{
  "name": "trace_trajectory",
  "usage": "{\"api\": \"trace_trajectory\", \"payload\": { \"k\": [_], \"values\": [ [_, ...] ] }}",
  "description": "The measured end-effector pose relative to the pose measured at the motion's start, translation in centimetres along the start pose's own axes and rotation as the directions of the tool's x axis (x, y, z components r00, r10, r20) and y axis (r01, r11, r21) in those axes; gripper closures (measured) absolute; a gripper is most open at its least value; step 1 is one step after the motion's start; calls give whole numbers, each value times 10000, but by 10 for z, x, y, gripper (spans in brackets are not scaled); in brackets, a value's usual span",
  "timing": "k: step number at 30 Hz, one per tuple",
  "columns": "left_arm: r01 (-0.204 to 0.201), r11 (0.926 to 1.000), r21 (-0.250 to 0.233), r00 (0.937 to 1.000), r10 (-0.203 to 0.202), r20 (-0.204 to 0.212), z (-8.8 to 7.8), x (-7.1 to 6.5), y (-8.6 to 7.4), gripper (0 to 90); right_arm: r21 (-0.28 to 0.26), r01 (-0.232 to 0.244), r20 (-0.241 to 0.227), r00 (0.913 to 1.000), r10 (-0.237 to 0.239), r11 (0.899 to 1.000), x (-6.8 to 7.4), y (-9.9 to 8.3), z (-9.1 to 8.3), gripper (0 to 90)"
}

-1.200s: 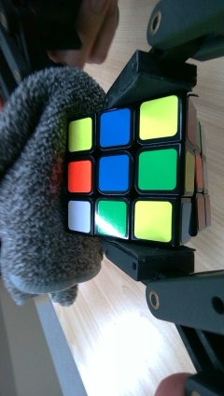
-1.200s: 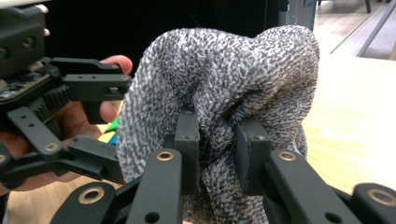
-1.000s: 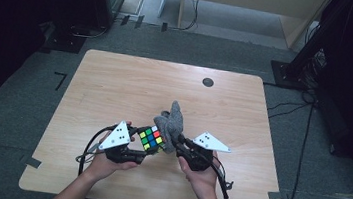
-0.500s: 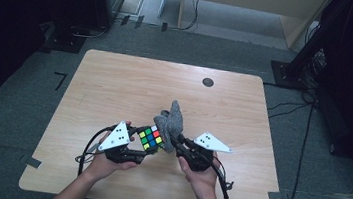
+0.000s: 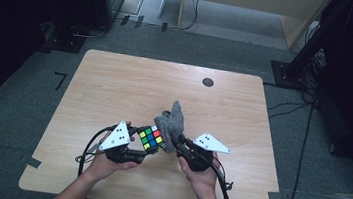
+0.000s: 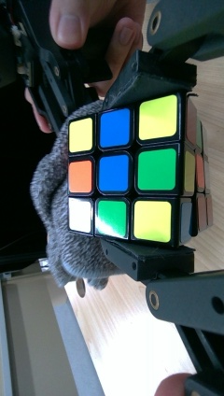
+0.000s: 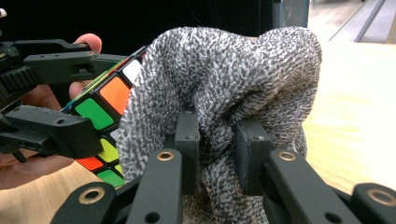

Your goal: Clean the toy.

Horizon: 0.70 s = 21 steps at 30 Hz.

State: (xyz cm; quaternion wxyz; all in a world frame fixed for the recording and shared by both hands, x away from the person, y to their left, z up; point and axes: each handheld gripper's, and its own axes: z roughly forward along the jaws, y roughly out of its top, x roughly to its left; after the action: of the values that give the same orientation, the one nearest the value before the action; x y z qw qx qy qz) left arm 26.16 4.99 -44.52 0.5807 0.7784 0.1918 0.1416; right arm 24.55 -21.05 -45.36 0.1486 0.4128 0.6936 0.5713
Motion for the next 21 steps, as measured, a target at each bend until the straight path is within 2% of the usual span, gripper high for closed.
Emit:
{"api": "trace_trajectory", "payload": {
  "k": [2, 5, 8, 11, 13, 17, 21],
  "values": [
    [-4, 9998, 199, 10000, 4, -19, 3, 0, -2, 345, -28, -3, 18, 10000, 3, 10000, 1, 2, -1, 747],
    [-257, 9975, 660, 9994, 270, -200, 8, -2, -5, 345, -276, 120, -209, 9997, -126, 9995, 8, 9, -6, 746],
    [-414, 9984, 382, 9989, 423, -224, 6, -5, -4, 345, -456, 365, -294, 9989, -379, 9983, 14, 12, -8, 745],
    [-524, 9986, -89, 9984, 522, -228, 0, -6, 1, 345, -535, 95, -488, 9987, -121, 9985, 8, 9, -7, 743],
    [-459, 9985, -285, 9987, 453, -213, -2, -6, 2, 345, -318, -117, -348, 9993, 105, 9994, 2, 5, -4, 743],
    [-329, 9994, -107, 9992, 327, -232, 0, -4, -1, 345, -85, -121, -140, 9998, 120, 9999, 1, 4, -3, 746],
    [-326, 9993, 183, 9990, 331, -289, 4, -4, -3, 345, -506, 147, -365, 9992, -165, 9986, 10, 12, -9, 746]
  ]
}}
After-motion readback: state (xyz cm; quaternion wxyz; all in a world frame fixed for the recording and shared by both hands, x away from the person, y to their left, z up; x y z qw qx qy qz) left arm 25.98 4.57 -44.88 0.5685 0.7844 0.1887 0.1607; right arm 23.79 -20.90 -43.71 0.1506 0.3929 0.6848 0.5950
